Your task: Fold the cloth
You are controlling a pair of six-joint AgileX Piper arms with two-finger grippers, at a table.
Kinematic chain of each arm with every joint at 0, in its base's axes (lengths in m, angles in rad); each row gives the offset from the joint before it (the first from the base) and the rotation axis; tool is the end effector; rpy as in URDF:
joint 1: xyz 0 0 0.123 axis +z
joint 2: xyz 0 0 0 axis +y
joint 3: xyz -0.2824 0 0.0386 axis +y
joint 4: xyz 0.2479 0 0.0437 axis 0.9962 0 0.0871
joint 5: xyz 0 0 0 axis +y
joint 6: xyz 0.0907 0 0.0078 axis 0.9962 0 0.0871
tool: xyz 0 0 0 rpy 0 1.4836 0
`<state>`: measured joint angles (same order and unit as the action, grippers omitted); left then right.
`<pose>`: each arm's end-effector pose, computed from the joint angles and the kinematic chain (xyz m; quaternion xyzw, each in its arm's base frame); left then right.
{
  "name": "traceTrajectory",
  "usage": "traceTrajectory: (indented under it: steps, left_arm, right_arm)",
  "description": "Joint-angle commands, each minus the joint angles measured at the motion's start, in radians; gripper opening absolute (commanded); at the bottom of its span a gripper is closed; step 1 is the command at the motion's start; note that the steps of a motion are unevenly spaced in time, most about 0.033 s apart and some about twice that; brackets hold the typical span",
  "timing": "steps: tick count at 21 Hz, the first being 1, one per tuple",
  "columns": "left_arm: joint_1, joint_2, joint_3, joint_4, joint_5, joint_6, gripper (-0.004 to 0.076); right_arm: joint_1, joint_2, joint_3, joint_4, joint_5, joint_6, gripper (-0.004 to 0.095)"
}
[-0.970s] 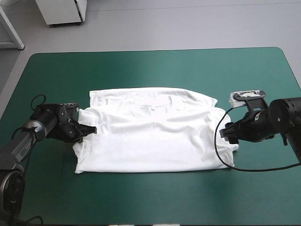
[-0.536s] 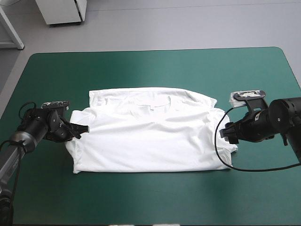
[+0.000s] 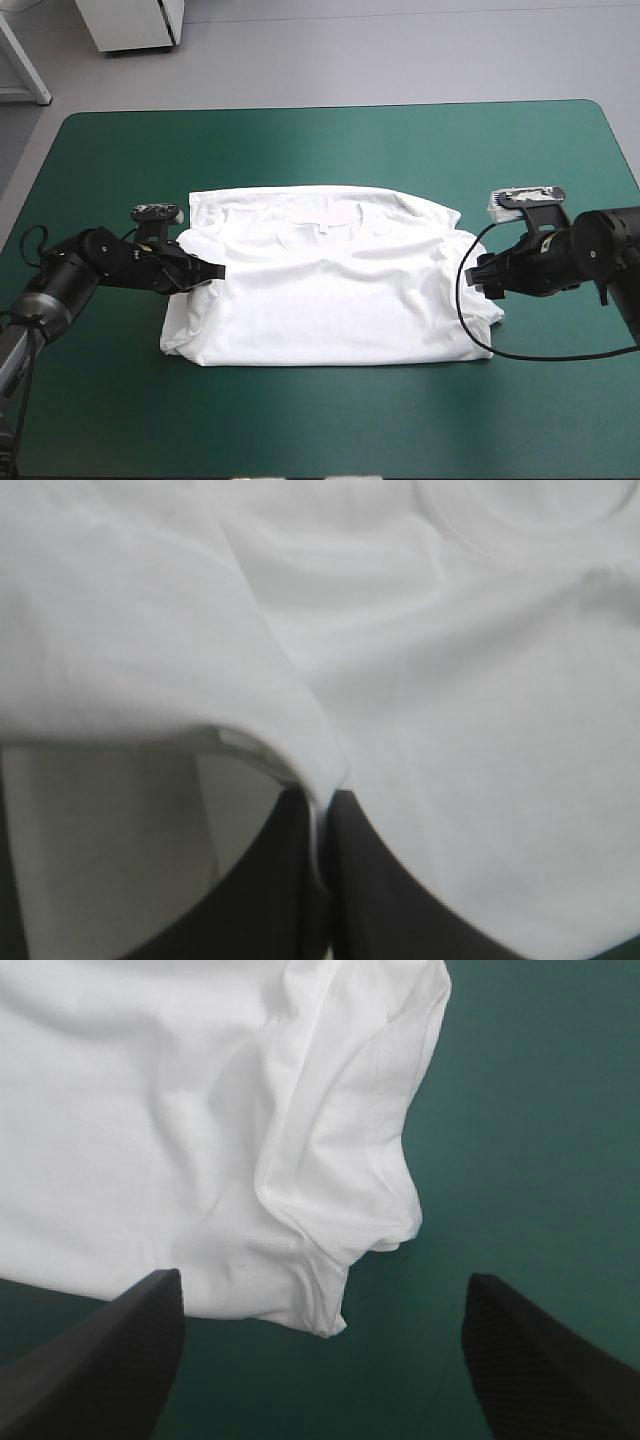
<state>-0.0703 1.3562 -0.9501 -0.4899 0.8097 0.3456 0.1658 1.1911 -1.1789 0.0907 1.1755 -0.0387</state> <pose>0.2610 -0.0495 0.2744 0.0734 0.9519 -0.1768 0.2393 0.2164 0.0439 0.3594 -0.0920 0.9671 0.0594 0.2294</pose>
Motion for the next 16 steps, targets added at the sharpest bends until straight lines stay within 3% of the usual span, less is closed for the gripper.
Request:
traceTrajectory:
  steps: [1,3,4,5,6,7,9,16]
  left_arm:
    - [-0.058,0.004,-0.022,-0.028,-0.03,0.038,-0.0008]
    - [-0.118,0.048,-0.022,0.015,-0.064,0.038,0.0027]
    - [-0.153,0.077,-0.022,0.047,-0.067,0.038,0.0112]
    - [-0.18,0.101,-0.022,0.069,-0.058,0.036,0.0261]
    - [-0.185,0.111,-0.022,0.076,-0.05,0.031,0.0353]
    - [-0.189,0.118,-0.022,0.078,-0.035,0.026,0.0511]
    - [-0.189,0.115,-0.033,0.1,-0.024,0.012,0.0646]
    - [-0.189,0.114,-0.312,0.384,0.29,-0.193,0.0654]
  right_arm:
    - [-0.008,-0.02,-0.023,0.008,-0.042,0.003,0.0713]
    - [-0.008,-0.006,-0.023,0.008,-0.041,0.011,0.0713]
    - [-0.008,0.005,-0.023,0.008,-0.039,0.011,0.0713]
    - [-0.008,0.013,-0.023,0.008,-0.032,0.013,0.0713]
    - [-0.008,0.015,-0.021,0.002,-0.029,0.017,0.0713]
    - [-0.008,0.015,-0.006,-0.02,-0.035,0.029,0.0714]
    - [-0.008,0.015,0.053,-0.091,-0.075,0.067,0.0714]
    - [-0.008,0.017,0.235,-0.126,-0.237,0.154,0.0713]
